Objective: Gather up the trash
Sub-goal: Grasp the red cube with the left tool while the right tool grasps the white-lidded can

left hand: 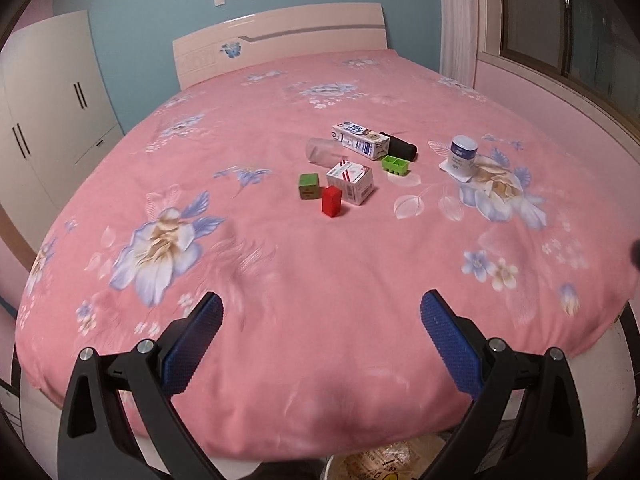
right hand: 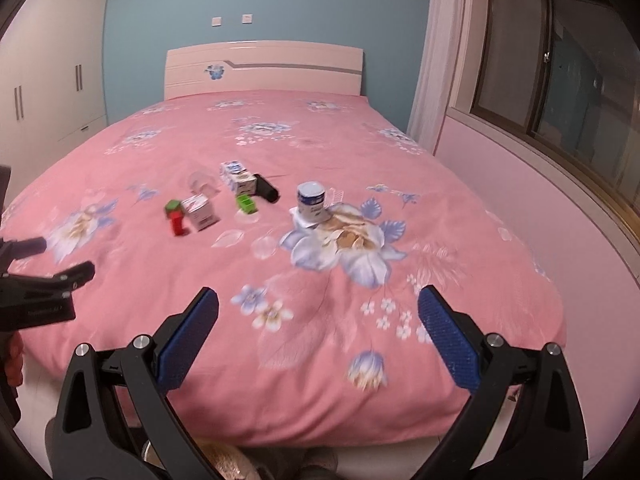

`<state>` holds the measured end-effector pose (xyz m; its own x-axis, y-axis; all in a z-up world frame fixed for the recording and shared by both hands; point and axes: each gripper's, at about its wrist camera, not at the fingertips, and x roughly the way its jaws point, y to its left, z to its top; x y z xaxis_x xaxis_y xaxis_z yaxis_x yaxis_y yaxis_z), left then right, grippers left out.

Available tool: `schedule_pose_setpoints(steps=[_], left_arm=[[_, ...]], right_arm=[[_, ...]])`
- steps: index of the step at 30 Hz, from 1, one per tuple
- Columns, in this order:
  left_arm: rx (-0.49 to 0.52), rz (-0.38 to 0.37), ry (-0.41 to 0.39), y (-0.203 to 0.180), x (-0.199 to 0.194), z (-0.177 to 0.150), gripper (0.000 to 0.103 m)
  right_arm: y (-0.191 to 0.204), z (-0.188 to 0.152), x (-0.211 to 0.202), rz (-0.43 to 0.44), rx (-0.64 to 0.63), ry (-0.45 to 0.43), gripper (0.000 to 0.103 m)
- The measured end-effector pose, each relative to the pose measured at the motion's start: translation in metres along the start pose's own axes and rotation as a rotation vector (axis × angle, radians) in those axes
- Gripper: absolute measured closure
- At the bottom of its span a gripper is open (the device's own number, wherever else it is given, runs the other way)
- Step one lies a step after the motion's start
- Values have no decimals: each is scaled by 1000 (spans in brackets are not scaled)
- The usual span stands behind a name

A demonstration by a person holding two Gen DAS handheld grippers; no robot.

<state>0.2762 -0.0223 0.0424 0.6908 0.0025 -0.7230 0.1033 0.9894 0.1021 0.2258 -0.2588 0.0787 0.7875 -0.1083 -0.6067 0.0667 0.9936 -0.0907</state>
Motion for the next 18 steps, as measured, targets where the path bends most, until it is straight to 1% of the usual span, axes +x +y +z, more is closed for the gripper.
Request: schedule_pose_setpoints(steps=[9,12,13,18], left_arm=[[13,5,30,-6,69,37,2],[0,-13,47,-4,96,46,2],[-1,-17,50,-4,102,48,2],[14,-34,60,-6,143,57,2]], right_arm=[[-8,31,78,-17,-8,40,5],[-6,39,112,-19,-22,54,5],[-6,40,117,-20,-25,57,5],[-5,48,175,-12,-41,86,5]])
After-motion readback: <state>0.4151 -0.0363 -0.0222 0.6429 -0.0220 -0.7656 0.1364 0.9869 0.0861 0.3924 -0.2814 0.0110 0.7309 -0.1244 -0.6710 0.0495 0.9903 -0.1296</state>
